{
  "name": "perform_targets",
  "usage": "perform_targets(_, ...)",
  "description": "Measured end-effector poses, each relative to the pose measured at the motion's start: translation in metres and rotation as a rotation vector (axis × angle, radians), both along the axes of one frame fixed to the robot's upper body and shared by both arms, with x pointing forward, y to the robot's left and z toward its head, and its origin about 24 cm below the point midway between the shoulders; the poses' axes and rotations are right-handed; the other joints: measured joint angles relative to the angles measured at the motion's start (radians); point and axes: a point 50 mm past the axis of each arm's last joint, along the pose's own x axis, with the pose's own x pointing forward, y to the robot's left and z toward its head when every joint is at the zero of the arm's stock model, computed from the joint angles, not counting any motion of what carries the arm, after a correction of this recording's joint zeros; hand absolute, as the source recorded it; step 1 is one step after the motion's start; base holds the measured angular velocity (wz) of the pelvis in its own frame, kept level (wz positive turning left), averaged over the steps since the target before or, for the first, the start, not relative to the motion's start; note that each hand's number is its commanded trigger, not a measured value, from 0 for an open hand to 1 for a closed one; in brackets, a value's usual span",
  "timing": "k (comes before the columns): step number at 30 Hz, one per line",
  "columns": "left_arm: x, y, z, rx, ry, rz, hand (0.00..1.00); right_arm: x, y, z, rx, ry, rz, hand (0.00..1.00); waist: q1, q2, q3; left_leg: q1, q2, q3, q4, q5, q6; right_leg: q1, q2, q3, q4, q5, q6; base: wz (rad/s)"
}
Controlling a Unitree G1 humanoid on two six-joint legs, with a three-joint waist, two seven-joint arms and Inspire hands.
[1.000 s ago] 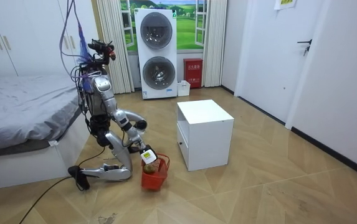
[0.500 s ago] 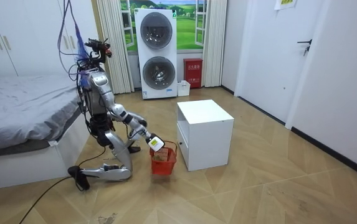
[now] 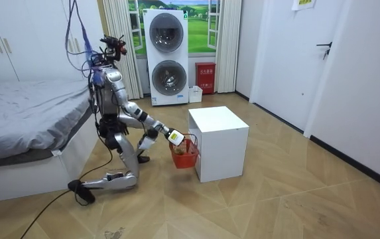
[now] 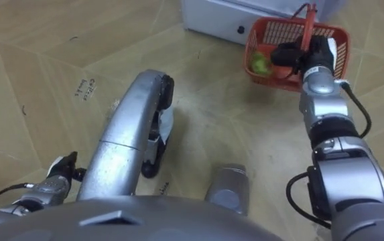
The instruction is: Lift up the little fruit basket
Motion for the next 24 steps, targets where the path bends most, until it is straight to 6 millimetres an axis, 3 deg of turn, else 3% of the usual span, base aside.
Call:
perform_targets(1,-0.005,0.0,-0.001,-0.001,0.011,0.005,0.0,0.003,0.002,0.004,-0.002,-0.021,0.003,1.0,0.0,0.001,-0.0018,0.034,0.021,-0.002,-0.059,0.001,0.002,0.004,0.009,-0.005,-0.097,0.001,0.001,-0.54)
perform_targets(4,-0.012,0.002,-0.002,-0.003,0.02,0.038,0.0,0.01,0.007,0.014,-0.004,-0.071,0.014,1.0,-0.008,0.001,-0.0044,0.125,0.045,-0.003,-0.192,0.017,0.028,0.055,0.007,-0.033,-0.342,0.009,0.013,-0.54)
perform_targets(5,-0.017,0.004,-0.002,-0.002,0.025,0.061,0.0,0.011,0.012,0.015,0.005,-0.077,0.018,1.0,-0.01,0.001,-0.0047,0.179,0.058,0.007,-0.248,0.034,0.047,0.098,0.004,-0.036,-0.469,0.033,0.023,-0.61)
perform_targets(7,-0.026,0.006,-0.003,0.008,0.033,0.091,0.0,0.009,0.019,0.014,0.017,-0.081,0.021,1.0,-0.022,0.001,-0.0057,0.278,0.061,0.025,-0.348,0.045,0.058,0.148,-0.004,-0.037,-0.606,0.141,0.014,-0.47)
perform_targets(8,-0.029,0.007,-0.003,0.023,0.033,0.097,0.0,0.002,0.02,0.008,0.019,-0.065,0.013,1.0,-0.028,0.0,-0.0064,0.35,0.067,0.05,-0.438,0.045,0.059,0.151,-0.006,-0.038,-0.65,0.277,0.004,-0.11)
perform_targets(9,-0.026,0.008,-0.002,0.032,0.019,0.104,0.0,-0.008,0.018,0.002,0.011,-0.058,-0.01,1.0,-0.029,0.003,-0.0096,0.422,0.068,0.063,-0.546,0.047,0.063,0.131,-0.004,-0.038,-0.676,0.461,0.001,-0.07)
perform_targets(10,-0.025,0.009,-0.001,0.039,0.01,0.103,0.0,-0.012,0.017,0.0,0.004,-0.054,-0.02,1.0,-0.026,0.007,-0.0119,0.457,0.069,0.061,-0.598,0.05,0.067,0.11,-0.003,-0.041,-0.681,0.544,-0.001,-0.27)
perform_targets(11,-0.023,0.011,0.0,0.064,-0.004,0.094,0.0,-0.013,0.017,0.001,-0.019,-0.059,-0.016,1.0,-0.008,0.02,-0.0186,0.507,0.082,0.045,-0.678,0.065,0.066,0.041,0.01,-0.046,-0.653,0.548,0.008,-0.75)
perform_targets(12,-0.022,0.012,0.001,0.088,-0.009,0.09,0.0,-0.011,0.019,0.006,-0.037,-0.082,-0.002,1.0,0.012,0.032,-0.018,0.563,0.085,0.015,-0.745,0.085,0.054,-0.045,0.029,-0.07,-0.625,0.44,0.012,-0.93)
perform_targets(13,-0.023,0.012,0.001,0.099,-0.004,0.082,0.0,-0.01,0.02,0.008,-0.049,-0.089,0.009,1.0,0.023,0.039,-0.0185,0.6,0.085,-0.008,-0.786,0.091,0.044,-0.081,0.039,-0.093,-0.633,0.391,0.009,-1.01)
perform_targets(14,-0.027,0.011,0.0,0.116,0.006,0.069,0.0,-0.009,0.022,0.012,-0.072,-0.11,0.029,1.0,0.031,0.061,-0.0198,0.67,0.084,-0.068,-0.865,0.108,0.02,-0.137,0.068,-0.154,-0.696,0.316,0.001,-0.78)
perform_targets(15,-0.032,0.011,-0.001,0.13,0.018,0.048,0.0,-0.009,0.025,0.016,-0.093,-0.138,0.052,1.0,0.022,0.076,-0.0216,0.737,0.084,-0.121,-0.938,0.135,0.003,-0.172,0.087,-0.231,-0.814,0.285,-0.016,-0.63)
perform_targets(16,-0.035,0.012,-0.001,0.136,0.022,0.046,0.0,-0.01,0.026,0.018,-0.097,-0.153,0.061,1.0,0.016,0.079,-0.0223,0.771,0.084,-0.145,-0.968,0.15,-0.006,-0.177,0.097,-0.263,-0.9,0.283,-0.024,-0.32)
perform_targets(17,-0.042,0.015,0.0,0.16,0.034,0.051,0.0,-0.011,0.031,0.02,-0.098,-0.176,0.081,1.0,0.0,0.076,-0.0258,0.814,0.09,-0.158,-0.991,0.181,-0.024,-0.158,0.125,-0.301,-1.108,0.302,-0.045,0.17)
perform_targets(18,-0.046,0.015,-0.001,0.17,0.04,0.074,0.0,-0.013,0.032,0.022,-0.102,-0.194,0.077,1.0,-0.038,0.088,-0.0262,0.811,0.114,-0.112,-0.945,0.217,-0.027,-0.107,0.142,-0.321,-1.16,0.34,-0.092,0.29)
perform_targets(19,-0.047,0.015,-0.001,0.174,0.039,0.075,0.0,-0.014,0.033,0.023,-0.098,-0.202,0.064,1.0,-0.039,0.079,-0.024,0.81,0.126,-0.083,-0.933,0.221,-0.021,-0.082,0.148,-0.318,-1.176,0.342,-0.094,0.41)
perform_targets(20,-0.045,0.011,-0.001,0.169,0.027,0.075,0.0,-0.014,0.033,0.027,-0.078,-0.227,0.038,1.0,-0.039,0.068,-0.0226,0.808,0.12,-0.05,-1.0,0.221,-0.024,-0.039,0.152,-0.309,-1.212,0.346,-0.101,0.21)
perform_targets(22,-0.045,0.007,-0.001,0.157,0.014,0.074,0.0,-0.011,0.034,0.035,-0.057,-0.265,0.023,1.0,-0.026,0.059,-0.0242,0.793,0.126,-0.003,-1.15,0.273,-0.021,0.037,0.171,-0.32,-1.292,0.35,-0.108,0.1)
perform_targets(23,-0.049,0.006,-0.001,0.156,0.016,0.074,0.0,-0.01,0.038,0.039,-0.045,-0.293,0.032,1.0,-0.016,0.059,-0.0251,0.789,0.129,0.011,-1.222,0.396,0.012,0.097,0.187,-0.343,-1.343,0.352,-0.111,0.07)
perform_targets(24,-0.057,0.007,-0.001,0.167,0.044,0.072,0.0,-0.013,0.042,0.038,-0.035,-0.3,0.042,1.0,-0.01,0.041,-0.0439,0.832,0.134,0.029,-1.249,0.413,0.013,0.159,0.192,-0.355,-1.412,0.364,-0.103,0.21)
